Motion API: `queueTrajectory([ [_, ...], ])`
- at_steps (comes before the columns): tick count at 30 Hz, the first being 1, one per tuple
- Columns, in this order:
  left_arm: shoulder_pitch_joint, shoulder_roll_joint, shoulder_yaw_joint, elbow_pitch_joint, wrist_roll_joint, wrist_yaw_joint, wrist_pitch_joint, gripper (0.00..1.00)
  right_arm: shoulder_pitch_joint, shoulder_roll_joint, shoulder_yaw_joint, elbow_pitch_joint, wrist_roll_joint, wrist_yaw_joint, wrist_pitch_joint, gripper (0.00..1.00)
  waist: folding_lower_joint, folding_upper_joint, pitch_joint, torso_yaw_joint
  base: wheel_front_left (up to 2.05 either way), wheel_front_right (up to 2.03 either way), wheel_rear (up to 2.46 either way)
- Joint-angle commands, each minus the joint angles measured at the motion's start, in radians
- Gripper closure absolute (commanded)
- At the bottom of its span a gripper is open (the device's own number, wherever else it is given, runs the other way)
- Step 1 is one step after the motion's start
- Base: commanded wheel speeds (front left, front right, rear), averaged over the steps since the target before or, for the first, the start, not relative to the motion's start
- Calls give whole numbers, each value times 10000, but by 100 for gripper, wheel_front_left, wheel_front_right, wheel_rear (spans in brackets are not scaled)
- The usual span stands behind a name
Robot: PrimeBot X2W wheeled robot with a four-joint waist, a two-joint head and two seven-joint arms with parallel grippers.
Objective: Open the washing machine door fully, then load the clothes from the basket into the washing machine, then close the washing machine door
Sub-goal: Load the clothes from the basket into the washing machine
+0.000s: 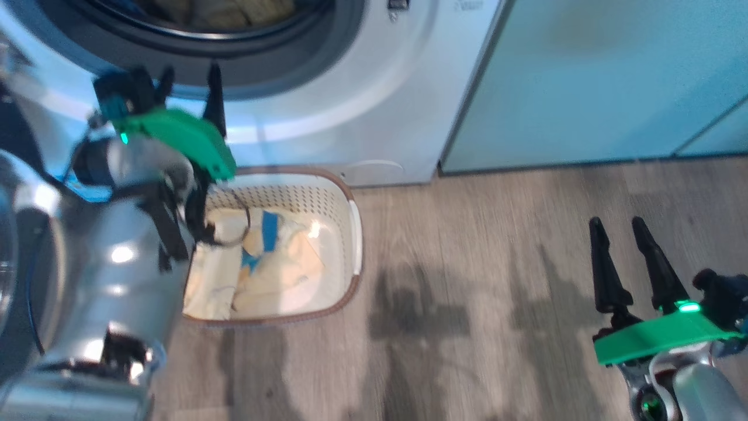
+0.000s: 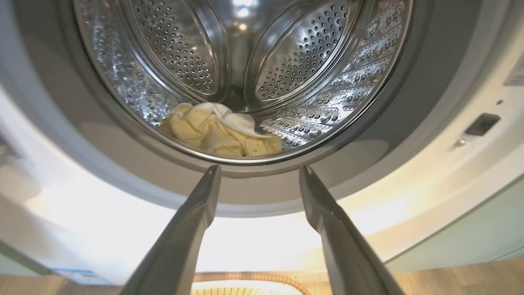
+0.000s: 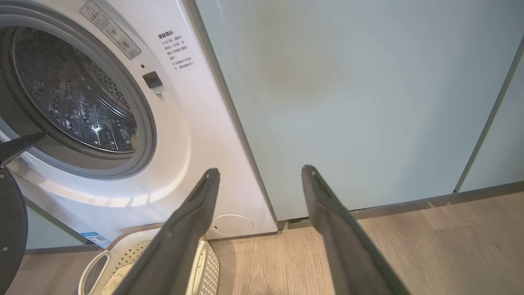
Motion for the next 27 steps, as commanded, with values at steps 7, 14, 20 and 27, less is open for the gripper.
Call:
queueTrajectory([
  [7, 1693, 168, 331, -1583, -54, -138, -60, 0, 450, -316, -94, -213, -90, 46, -95, 0, 1, -1, -1132, 582, 0, 0, 0],
  [14, 3381, 19, 531, -2803, -77, -164, -60, 0, 841, -432, -238, -228, -117, 46, -95, 0, 1, -1, -1755, 830, 0, 0, 0],
  [20, 4728, -77, 959, -3796, -141, -169, -60, 0, 1156, -499, -379, -219, -115, 46, -95, 0, 1, -1, -2261, 1024, 0, 0, 0],
  [27, 6155, -216, 1170, -4789, -129, -174, -60, 0, 1494, -524, -403, -230, -102, 46, -95, 0, 1, -1, -2775, 1234, 0, 0, 0],
])
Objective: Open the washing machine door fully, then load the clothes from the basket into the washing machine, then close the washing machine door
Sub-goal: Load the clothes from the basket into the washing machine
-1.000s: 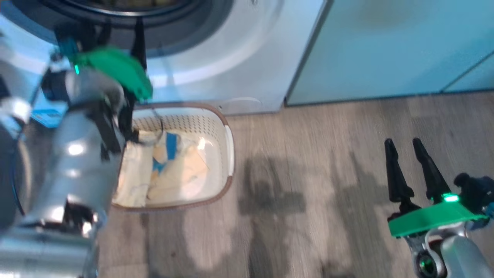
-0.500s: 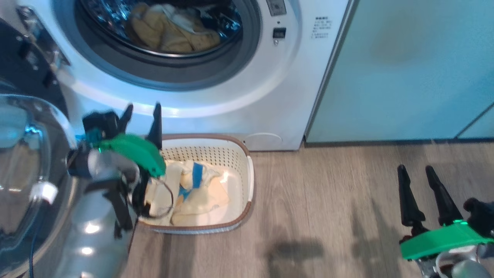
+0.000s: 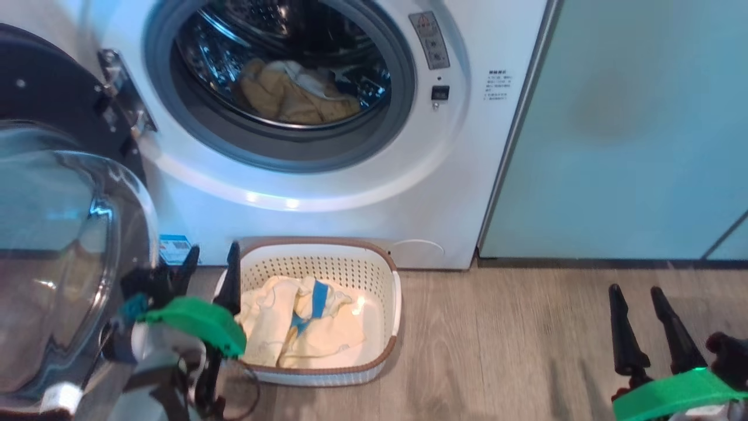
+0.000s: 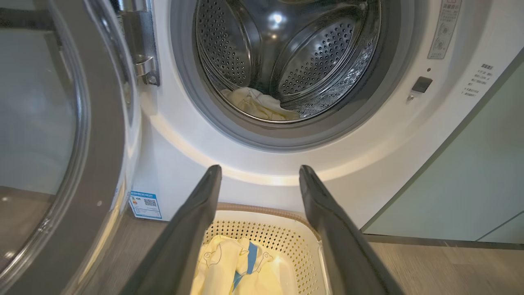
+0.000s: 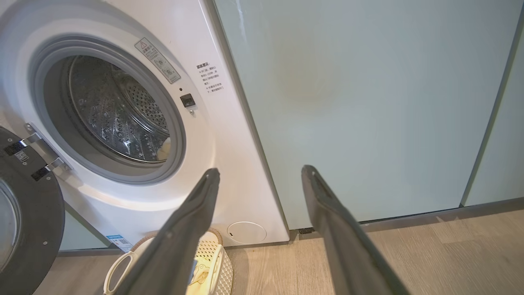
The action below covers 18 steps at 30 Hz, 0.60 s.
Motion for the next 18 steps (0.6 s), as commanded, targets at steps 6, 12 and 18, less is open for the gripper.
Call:
queueTrajectory([
  [6, 465, 107, 639, -1042, -43, -10, -60, 0, -41, -226, 141, -349, -36, 46, -95, 0, 1, -1, -283, 174, 0, 0, 0],
  [12, 825, 120, 734, -1481, 52, -10, -60, 0, -13, -239, 120, -420, -40, 46, -95, 0, 1, -1, -313, 160, 0, 0, 0],
  [18, 995, 126, 765, -1652, 69, -11, -60, 0, 34, -216, 87, -417, -40, 46, -95, 0, 1, -1, -357, 108, 0, 0, 0],
])
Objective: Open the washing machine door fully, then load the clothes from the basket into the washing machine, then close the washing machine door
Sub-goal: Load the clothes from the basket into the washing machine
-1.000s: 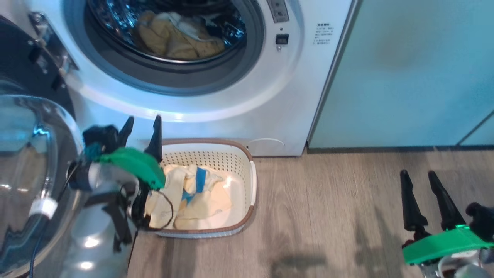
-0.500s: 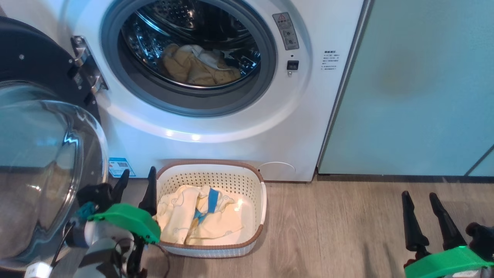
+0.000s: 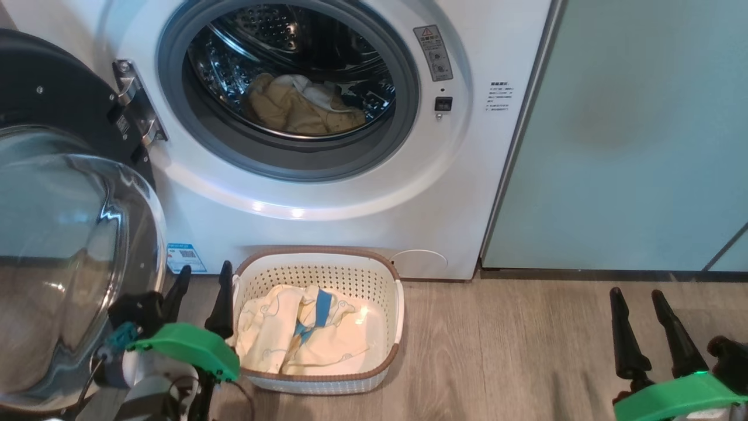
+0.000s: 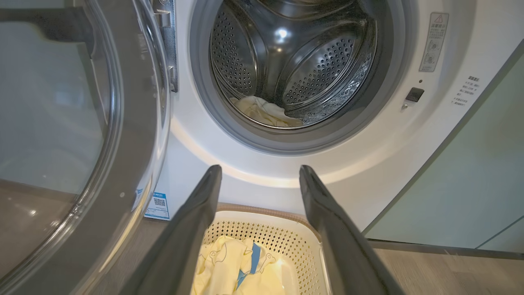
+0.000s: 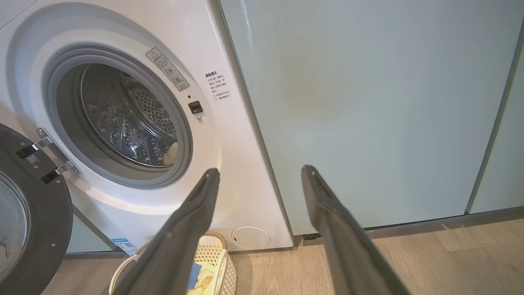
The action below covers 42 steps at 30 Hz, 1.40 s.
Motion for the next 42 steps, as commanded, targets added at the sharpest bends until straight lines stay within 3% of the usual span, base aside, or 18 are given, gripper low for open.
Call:
queueTrajectory([
  [1, -222, 178, 439, -387, 64, -11, -61, 0, -111, -195, 107, -324, -39, 46, -95, 0, 1, -1, -12, -18, 0, 0, 0],
  [42, 427, 61, 500, -828, 475, -11, -61, 0, -17, -190, -131, -445, -197, 46, -95, 0, 1, -1, -142, 7, 0, 0, 0],
])
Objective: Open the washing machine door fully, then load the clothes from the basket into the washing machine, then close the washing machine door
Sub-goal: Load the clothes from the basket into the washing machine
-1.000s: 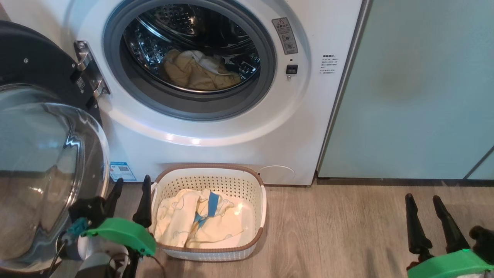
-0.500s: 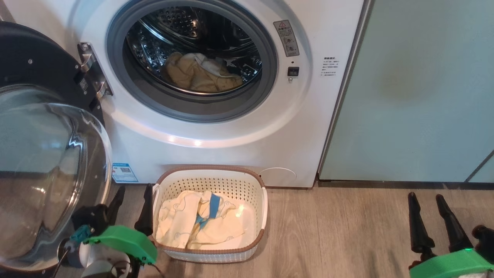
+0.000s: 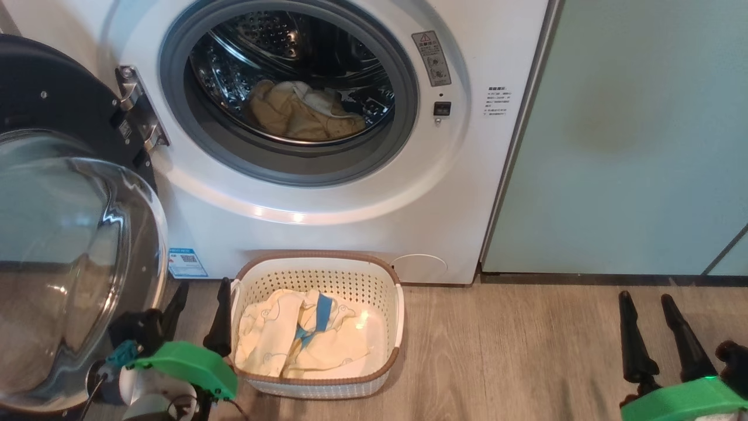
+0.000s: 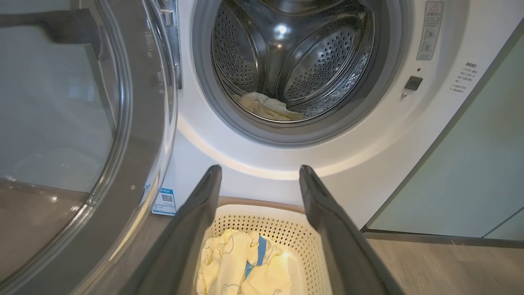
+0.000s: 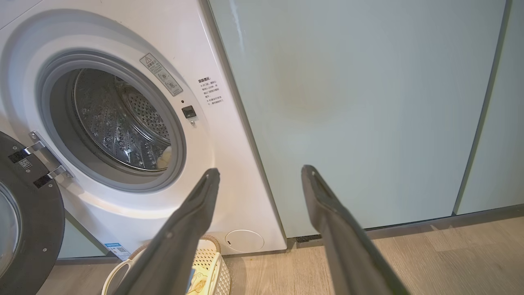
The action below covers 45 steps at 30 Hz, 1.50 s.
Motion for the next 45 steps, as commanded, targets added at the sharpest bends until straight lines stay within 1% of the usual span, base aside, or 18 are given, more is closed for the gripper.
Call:
queueTrajectory([
  [1, -256, 106, 349, -361, 93, -11, -61, 0, -184, -190, 135, -377, -79, 44, -95, 0, 0, 0, 7, 3, 0, 0, 0],
  [27, -305, 107, 386, -220, 239, -11, -61, 0, -252, -123, 207, -366, -47, 44, -95, 0, 0, 0, 167, -131, 0, 0, 0],
  [35, -533, 82, 100, 681, 460, 111, -61, 0, -385, -60, 436, -371, -15, 44, -95, 0, 0, 0, 446, -602, 0, 0, 0],
  [40, -1159, 115, -136, 1662, 629, 160, -61, 0, -544, 8, 452, -414, -4, 44, -95, 0, 0, 0, 990, -912, 0, 0, 0],
  [42, -1513, 199, -269, 2151, 776, 184, -61, 0, -664, 48, 485, -447, -9, 44, -95, 0, 0, 0, 1301, -1055, 0, 0, 0],
  [43, -1513, 199, -269, 2151, 776, 184, -61, 0, -664, 48, 485, -447, -9, 44, -95, 0, 0, 0, 1301, -1055, 0, 0, 0],
  [45, -1917, 293, -385, 2710, 910, 219, -58, 0, -813, 92, 520, -467, -14, 44, -95, 0, 0, 0, 1621, -1207, 0, 0, 0],
])
